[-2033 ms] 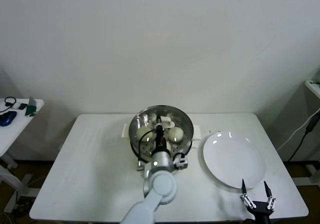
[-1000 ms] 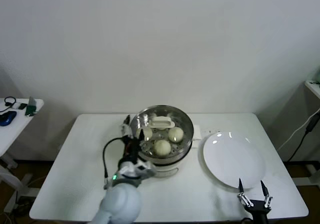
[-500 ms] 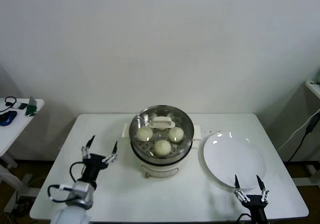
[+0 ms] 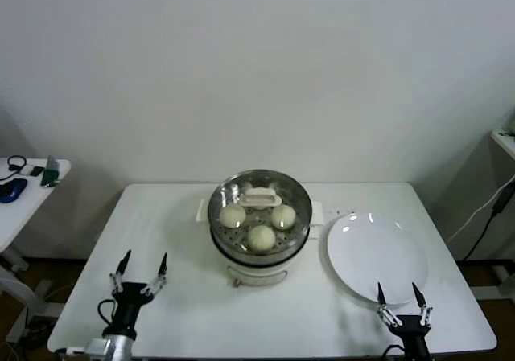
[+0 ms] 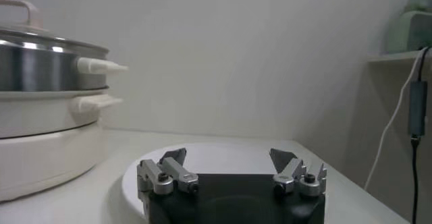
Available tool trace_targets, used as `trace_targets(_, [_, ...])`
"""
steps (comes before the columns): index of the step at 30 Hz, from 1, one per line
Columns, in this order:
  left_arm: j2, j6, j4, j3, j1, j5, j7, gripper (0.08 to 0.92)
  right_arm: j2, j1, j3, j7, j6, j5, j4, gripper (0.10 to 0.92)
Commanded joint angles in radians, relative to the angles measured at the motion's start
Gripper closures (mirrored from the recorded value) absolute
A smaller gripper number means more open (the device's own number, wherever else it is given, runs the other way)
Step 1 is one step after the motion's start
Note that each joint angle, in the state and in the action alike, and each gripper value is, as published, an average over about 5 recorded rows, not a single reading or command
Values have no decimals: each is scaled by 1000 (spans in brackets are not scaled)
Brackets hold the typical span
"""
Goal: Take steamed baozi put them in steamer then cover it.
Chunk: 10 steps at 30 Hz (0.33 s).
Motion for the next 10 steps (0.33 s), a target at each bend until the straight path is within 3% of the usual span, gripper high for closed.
trace_targets(1, [-5, -122, 74, -26, 37, -78, 24, 177, 0, 2, -2, -3, 4, 3, -3, 203])
trace_targets(10, [-7, -118, 76, -20, 32, -73, 28, 177, 0, 1, 0, -6, 5, 3, 2, 203])
